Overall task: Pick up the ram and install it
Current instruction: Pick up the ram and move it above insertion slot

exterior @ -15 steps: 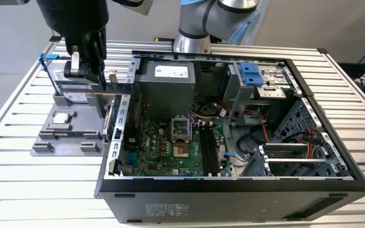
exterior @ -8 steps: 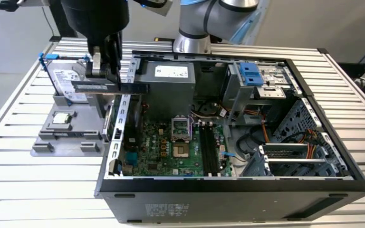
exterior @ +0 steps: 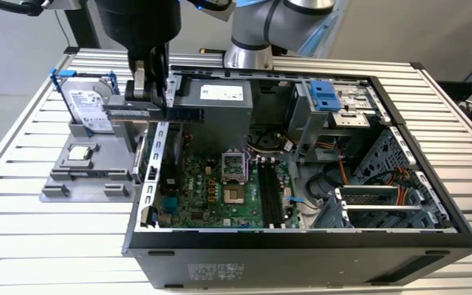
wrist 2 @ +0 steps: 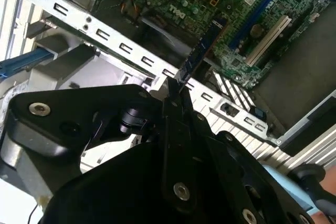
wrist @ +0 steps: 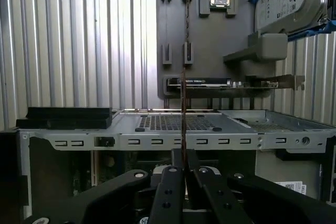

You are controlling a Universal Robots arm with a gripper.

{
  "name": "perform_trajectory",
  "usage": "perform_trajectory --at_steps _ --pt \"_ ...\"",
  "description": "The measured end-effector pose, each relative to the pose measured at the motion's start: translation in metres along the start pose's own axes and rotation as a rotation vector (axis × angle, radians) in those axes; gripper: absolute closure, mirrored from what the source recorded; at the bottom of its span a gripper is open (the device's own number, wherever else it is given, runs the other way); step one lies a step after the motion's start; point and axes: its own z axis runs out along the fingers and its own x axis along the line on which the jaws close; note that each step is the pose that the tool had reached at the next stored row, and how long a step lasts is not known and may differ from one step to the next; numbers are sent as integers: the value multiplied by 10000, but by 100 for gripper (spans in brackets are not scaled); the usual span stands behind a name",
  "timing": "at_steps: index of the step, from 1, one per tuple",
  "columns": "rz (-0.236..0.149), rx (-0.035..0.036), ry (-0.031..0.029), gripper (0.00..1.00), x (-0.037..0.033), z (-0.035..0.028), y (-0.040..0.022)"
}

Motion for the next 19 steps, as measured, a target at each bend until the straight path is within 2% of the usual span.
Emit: perform_trajectory --at_steps 3,19 --pt "0 1 0 100 -2 -1 -83" --pt "-1 -1 0 100 -12 -15 -703"
